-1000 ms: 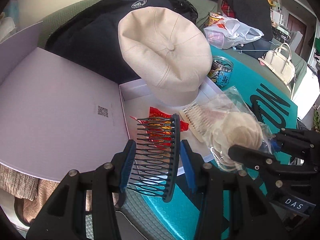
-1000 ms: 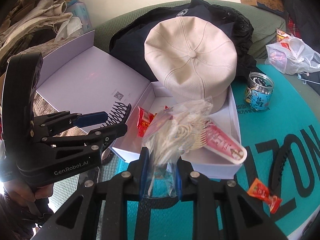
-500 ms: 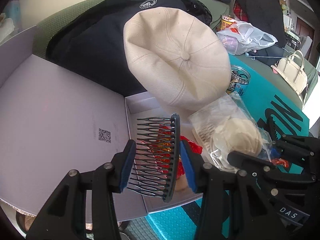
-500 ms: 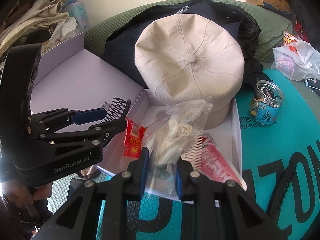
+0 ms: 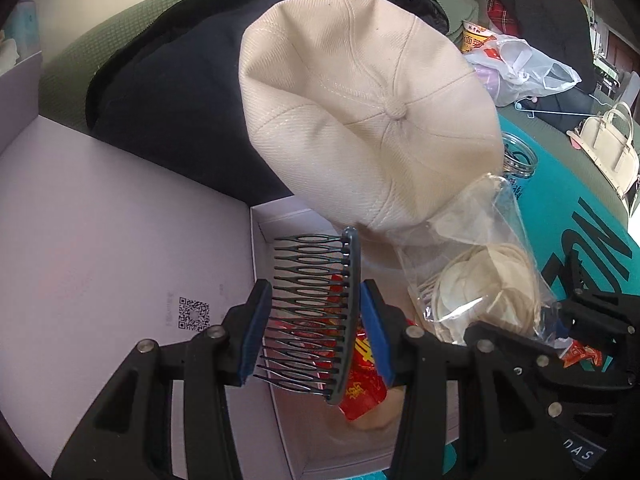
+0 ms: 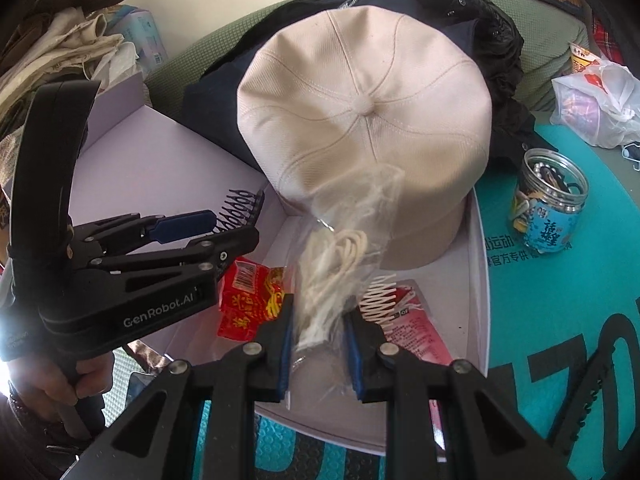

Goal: Organize objects
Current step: 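Lower the black comb and clear bag into the box and open both tools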

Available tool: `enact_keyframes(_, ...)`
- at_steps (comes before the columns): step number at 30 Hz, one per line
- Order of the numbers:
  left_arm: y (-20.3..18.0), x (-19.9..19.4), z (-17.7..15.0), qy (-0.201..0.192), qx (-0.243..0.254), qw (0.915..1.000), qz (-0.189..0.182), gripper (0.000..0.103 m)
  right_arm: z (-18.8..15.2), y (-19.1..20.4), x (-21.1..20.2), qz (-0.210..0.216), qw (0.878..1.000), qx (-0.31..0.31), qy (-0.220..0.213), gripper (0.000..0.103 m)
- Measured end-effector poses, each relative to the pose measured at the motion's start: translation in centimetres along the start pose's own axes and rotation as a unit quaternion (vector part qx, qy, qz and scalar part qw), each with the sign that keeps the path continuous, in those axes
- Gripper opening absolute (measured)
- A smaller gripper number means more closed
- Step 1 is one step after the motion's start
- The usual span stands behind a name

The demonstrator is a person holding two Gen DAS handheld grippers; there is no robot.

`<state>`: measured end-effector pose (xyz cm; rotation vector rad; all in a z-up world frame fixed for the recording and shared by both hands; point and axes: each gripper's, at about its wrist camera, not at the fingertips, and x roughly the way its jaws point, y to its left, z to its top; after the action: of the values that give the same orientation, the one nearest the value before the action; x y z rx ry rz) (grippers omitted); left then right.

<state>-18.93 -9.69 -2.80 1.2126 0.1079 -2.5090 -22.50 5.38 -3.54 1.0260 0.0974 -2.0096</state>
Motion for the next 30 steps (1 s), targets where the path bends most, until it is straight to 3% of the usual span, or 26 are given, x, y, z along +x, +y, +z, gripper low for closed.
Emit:
enact_keyframes(14, -0.2, 5.0, -0.7, 0.036, -0.010, 0.9993, 0.002, 0.044, -0.3, -1.5, 3.0, -0.013, 0.999, 0.022, 0.027, 0.022)
enact_keyframes(30, -2.3, 7.2, -2.0, 0.036, 0.013, 0.9993, 0.004, 0.044, -0.9, -2.3, 3.7, 0.004, 0.998, 0.044, 0.036, 0.022)
